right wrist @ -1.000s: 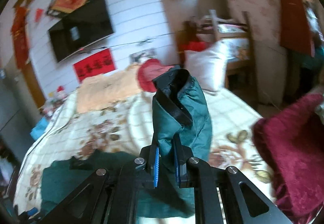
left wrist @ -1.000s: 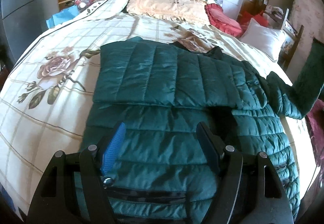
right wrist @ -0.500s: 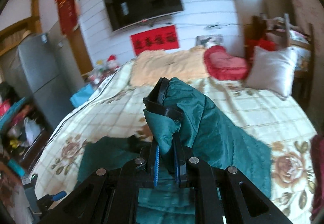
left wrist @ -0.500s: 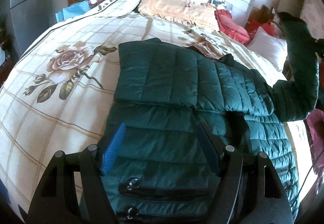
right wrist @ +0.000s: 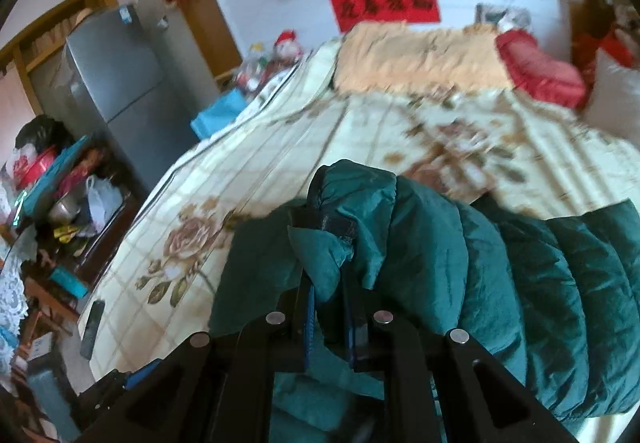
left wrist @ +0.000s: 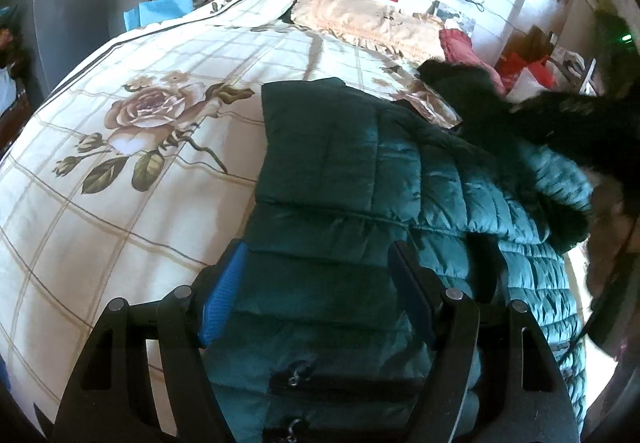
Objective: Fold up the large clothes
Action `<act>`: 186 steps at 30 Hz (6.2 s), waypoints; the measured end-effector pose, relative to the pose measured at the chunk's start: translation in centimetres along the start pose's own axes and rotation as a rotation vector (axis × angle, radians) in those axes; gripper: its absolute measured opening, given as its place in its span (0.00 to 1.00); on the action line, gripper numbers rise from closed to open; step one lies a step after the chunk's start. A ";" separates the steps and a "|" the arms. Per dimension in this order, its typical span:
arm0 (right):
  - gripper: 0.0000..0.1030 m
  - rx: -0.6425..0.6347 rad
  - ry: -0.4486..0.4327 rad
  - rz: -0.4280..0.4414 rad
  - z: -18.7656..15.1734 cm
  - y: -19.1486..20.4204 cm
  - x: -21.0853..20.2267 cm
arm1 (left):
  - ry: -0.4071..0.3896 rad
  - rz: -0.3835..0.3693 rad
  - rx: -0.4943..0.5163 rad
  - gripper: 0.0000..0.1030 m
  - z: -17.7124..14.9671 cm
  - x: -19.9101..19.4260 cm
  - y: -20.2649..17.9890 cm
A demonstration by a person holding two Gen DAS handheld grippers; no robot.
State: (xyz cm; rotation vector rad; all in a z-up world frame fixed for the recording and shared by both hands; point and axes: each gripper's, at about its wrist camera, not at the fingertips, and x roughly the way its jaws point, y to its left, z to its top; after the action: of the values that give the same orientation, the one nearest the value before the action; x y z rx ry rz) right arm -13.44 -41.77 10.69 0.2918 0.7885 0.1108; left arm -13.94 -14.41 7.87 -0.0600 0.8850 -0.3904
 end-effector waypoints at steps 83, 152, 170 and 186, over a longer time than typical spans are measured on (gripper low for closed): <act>0.69 0.051 0.079 -0.398 -2.4 -11.9 3.1 | 0.085 0.125 0.077 0.56 9.0 11.8 -4.1; 0.79 0.208 0.156 -0.349 -19.5 -16.1 -14.7 | 0.020 0.079 0.128 0.77 -2.4 -1.5 3.6; 0.80 0.255 0.224 -0.253 -26.1 -15.2 -19.3 | 0.147 0.033 0.132 0.77 -8.6 -4.9 6.7; 0.82 0.240 0.291 -0.089 -28.3 -13.2 -18.4 | 0.292 -0.118 -0.040 0.77 -12.2 -5.4 9.4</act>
State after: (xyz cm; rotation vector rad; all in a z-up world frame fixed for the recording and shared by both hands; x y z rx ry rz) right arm -46.60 -52.02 0.42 0.4736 1.1054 -0.0270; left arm -23.44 -2.42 2.18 -0.0943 1.1807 -0.4996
